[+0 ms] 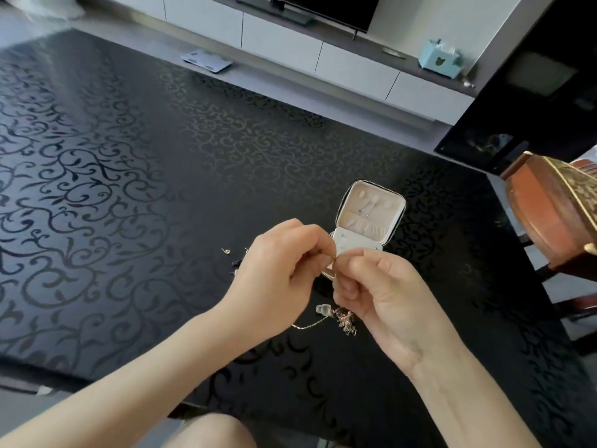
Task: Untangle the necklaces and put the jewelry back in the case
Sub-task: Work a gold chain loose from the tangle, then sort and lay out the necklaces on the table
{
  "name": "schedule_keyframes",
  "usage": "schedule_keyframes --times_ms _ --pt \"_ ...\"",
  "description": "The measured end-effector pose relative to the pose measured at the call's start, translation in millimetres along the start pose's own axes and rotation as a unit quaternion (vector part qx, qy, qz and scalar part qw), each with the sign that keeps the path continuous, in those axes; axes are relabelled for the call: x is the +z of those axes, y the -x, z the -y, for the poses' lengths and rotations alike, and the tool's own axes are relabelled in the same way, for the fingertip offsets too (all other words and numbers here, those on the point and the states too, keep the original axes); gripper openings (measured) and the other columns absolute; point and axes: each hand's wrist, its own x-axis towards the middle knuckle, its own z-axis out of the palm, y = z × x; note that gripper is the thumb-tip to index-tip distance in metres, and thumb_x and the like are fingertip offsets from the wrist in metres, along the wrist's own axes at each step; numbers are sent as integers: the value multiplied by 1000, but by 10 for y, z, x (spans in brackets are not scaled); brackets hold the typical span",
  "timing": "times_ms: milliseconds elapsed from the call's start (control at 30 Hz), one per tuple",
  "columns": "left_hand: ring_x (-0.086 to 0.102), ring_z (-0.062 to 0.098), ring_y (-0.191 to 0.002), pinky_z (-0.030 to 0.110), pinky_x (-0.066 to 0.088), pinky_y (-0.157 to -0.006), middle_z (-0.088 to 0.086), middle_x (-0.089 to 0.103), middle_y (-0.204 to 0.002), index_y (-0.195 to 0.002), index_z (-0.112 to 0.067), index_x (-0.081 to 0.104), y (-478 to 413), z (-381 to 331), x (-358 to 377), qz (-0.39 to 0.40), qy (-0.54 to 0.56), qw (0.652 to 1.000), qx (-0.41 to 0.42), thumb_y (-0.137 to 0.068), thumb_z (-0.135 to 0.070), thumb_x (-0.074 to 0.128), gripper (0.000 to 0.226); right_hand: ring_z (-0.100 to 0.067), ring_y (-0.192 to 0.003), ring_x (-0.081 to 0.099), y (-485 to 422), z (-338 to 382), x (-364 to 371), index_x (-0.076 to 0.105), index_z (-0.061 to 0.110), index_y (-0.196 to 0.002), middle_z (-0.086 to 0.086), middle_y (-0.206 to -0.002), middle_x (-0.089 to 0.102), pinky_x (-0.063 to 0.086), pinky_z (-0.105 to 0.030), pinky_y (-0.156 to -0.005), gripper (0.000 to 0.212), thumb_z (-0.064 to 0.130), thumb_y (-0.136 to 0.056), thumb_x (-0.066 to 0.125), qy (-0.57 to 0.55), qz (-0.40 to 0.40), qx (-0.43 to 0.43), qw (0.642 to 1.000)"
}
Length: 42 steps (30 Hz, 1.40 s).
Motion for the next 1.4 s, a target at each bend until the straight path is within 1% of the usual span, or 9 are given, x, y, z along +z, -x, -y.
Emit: schedule_keyframes --times_ms 100,233,533,667,833,933,1067,1233,1400 --pt "57 14 -64 26 48 -62 -2 63 -67 -75 -18 62 -262 -193 -41 17 70 997 -13 -83 -11 62 10 -9 -57 42 34 171 -41 59 11 -67 2 -56 49 38 -23 -56 28 9 -93 48 110 -24 -111 987" --pt "65 18 -68 40 53 -72 0 68 -68 -82 -13 66 -802 -488 -118 55 107 992 20 -85 -11 66 4 -3 -53 48 -56 597 -216 61 13 -80 9 -55 55 40 -21 -53 23 25 -95 49 262 -66 -255 929" --pt "66 21 -92 35 51 -90 4 70 -92 -114 -7 54 -1570 -601 -82 118 182 976 23 -89 1 55 26 -15 -41 34 -506 1408 -604 61 14 -57 1 -35 41 33 -23 -49 24 16 -80 56 234 -162 -297 912" --pt "61 11 -82 24 47 -80 -1 69 -89 -101 -14 64 -1591 -245 272 55 20 998 7 -87 2 46 27 -13 -40 35 -669 1541 -763 60 10 -57 1 -36 47 31 -17 -42 22 10 -78 53 208 -195 -322 903" --pt "50 22 -101 26 35 -85 -3 64 -107 -103 -15 69 -1297 330 911 140 -216 964 69 -75 8 47 42 -13 -44 42 -942 1455 -916 59 9 -58 0 -44 56 36 -21 -45 21 6 -78 53 171 -206 -288 920" --pt "55 27 -90 34 44 -76 -2 69 -89 -91 -12 73 -1208 543 1172 128 -231 959 106 -62 14 50 44 -11 -44 45 -1067 1373 -976 59 9 -58 1 -44 57 37 -20 -46 21 5 -78 53 163 -211 -282 922" --pt "56 24 -67 27 43 -56 -3 63 -68 -79 -13 70 -1195 652 1431 114 -281 948 101 -46 6 66 37 -10 -44 47 -1171 1315 -1017 59 8 -58 1 -44 57 38 -20 -46 21 5 -78 53 158 -209 -283 923" --pt "54 27 -86 34 44 -76 6 63 -90 -98 -7 63 -1110 700 1580 115 -298 942 106 -73 -2 56 26 -14 -48 47 -1262 1305 -1061 60 8 -59 -1 -47 59 40 -21 -48 20 6 -78 52 149 -196 -281 927" --pt "55 17 -67 23 46 -61 -6 58 -69 -73 -20 66 -1068 810 1652 88 -355 920 140 -61 -15 62 14 -12 -47 49 -1326 1240 -1114 59 8 -58 -1 -48 59 41 -21 -49 22 6 -78 52 154 -197 -271 930"
